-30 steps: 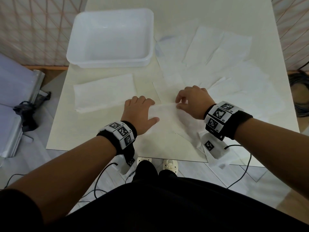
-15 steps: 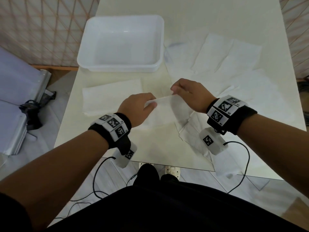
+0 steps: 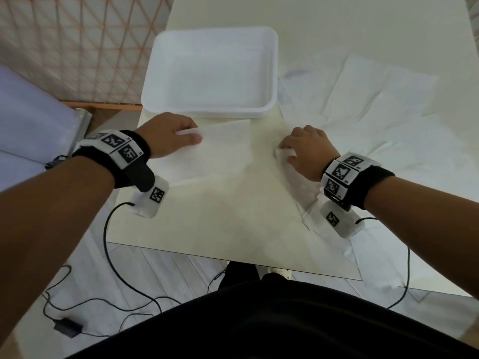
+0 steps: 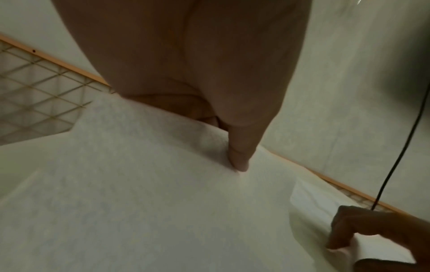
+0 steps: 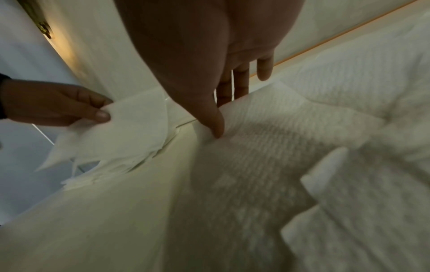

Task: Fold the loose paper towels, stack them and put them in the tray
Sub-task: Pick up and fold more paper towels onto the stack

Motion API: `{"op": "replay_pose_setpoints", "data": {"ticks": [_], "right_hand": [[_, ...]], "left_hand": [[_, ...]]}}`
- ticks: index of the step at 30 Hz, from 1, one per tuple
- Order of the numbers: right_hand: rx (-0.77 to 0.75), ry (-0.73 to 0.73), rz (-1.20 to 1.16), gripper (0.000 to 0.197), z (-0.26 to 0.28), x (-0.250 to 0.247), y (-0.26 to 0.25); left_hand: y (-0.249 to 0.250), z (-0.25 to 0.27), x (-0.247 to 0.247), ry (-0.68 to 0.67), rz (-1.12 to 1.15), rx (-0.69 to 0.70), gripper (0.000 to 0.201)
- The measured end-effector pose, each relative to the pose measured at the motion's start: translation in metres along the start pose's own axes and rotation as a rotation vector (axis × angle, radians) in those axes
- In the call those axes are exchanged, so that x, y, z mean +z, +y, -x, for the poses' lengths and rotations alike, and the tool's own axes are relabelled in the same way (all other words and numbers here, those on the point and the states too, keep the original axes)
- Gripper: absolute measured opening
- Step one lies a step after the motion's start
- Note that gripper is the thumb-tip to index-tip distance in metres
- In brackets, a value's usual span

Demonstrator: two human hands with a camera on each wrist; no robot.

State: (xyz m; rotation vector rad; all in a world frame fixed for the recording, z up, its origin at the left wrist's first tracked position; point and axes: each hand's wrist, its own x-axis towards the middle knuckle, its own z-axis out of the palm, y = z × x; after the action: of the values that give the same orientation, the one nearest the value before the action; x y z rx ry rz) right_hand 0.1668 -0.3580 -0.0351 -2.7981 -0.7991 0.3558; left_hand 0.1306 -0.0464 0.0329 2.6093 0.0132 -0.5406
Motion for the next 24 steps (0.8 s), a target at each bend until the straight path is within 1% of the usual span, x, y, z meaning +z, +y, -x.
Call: {"op": "replay_pose_setpoints", "data": {"ticks": [2, 4, 8, 10, 12, 14, 15, 17, 18, 20, 21, 22, 24], "right_hand": [[-0.001, 0.002, -0.008, 0.023, -0.001, -0.003, -0.004], [-0.007, -0.003, -0.015, 0.017, -0.001, -0.005, -0.009], [-0.051, -0.023, -0.049, 0.012, -0.003, -0.010, -0.026], [-0.078, -0.049, -0.110, 0.010, -0.002, -0.012, -0.037], [-0.110, -0.072, -0.168, 0.010, -0.001, -0.013, -0.051], [-0.149, -0.054, -0.200, 0.011, -0.002, -0.015, -0.066], [-0.168, -0.035, -0.213, 0.012, -0.003, -0.016, -0.073], [-0.197, 0.010, -0.235, 0.012, -0.006, -0.017, -0.086], [-0.203, 0.029, -0.242, 0.013, -0.007, -0.018, -0.091], [-0.199, 0.064, -0.263, 0.015, -0.007, -0.021, -0.099], [-0.196, 0.088, -0.269, 0.017, -0.008, -0.022, -0.102], [-0.195, 0.116, -0.276, 0.018, -0.008, -0.024, -0.105], [-0.177, 0.163, -0.317, 0.020, -0.010, -0.029, -0.108]], "left_hand": [[-0.012, -0.006, 0.005, -0.021, -0.033, -0.021, 0.020], [-0.022, -0.010, 0.010, -0.035, -0.068, -0.041, 0.023], [-0.030, -0.012, 0.021, 0.000, -0.045, -0.042, 0.021], [-0.033, -0.012, 0.023, 0.029, -0.001, -0.028, 0.022], [-0.035, -0.013, 0.023, 0.028, 0.013, -0.008, 0.025], [-0.038, -0.016, 0.024, 0.022, -0.037, 0.028, 0.032], [-0.040, -0.017, 0.024, 0.040, -0.086, 0.045, 0.038], [-0.039, -0.015, 0.026, 0.112, -0.164, 0.090, 0.050], [-0.035, -0.012, 0.027, 0.160, -0.147, 0.136, 0.052], [-0.022, -0.002, 0.033, 0.213, 0.034, 0.224, 0.054], [-0.013, 0.006, 0.036, 0.183, 0.161, 0.229, 0.056], [-0.005, 0.012, 0.041, 0.107, 0.281, 0.215, 0.059], [0.012, 0.024, 0.051, -0.106, 0.488, 0.191, 0.067]]}}
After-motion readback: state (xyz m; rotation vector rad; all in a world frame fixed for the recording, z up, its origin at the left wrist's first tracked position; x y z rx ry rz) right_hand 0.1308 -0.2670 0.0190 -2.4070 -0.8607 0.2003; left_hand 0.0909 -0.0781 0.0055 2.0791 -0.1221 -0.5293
